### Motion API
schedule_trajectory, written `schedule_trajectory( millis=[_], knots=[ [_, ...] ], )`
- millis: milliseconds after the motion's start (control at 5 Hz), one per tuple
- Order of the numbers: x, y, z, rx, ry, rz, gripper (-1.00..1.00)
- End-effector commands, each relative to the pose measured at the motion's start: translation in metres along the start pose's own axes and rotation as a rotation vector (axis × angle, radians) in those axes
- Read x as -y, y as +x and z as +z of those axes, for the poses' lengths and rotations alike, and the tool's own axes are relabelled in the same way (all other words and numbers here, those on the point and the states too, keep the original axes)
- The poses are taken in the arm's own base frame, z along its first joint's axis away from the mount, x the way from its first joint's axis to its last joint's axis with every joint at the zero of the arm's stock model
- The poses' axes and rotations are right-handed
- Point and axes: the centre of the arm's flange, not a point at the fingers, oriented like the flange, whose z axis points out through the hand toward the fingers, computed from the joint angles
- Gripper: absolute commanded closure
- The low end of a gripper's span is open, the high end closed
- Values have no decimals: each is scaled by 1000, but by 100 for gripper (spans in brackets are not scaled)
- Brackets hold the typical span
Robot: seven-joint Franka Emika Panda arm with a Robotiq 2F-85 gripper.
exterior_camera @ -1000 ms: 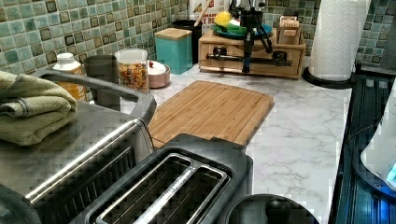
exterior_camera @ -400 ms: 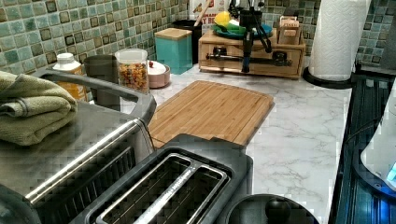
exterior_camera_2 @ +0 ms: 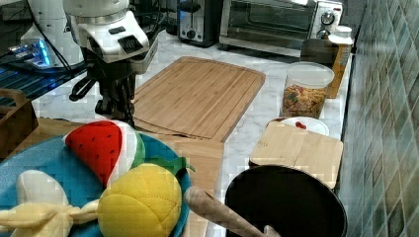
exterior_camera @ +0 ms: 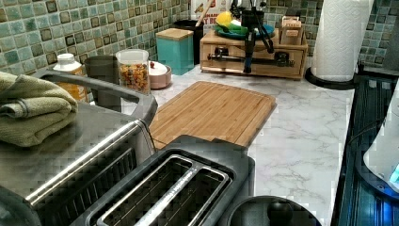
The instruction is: Close the drawer.
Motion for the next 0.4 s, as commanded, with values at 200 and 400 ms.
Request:
schedule_trajectory(
  millis=[200, 400],
  knots=[
    [-88, -24, -131, -175, -282, 48, 100],
    [-88, -24, -131, -175, -282, 47, 100]
  ],
)
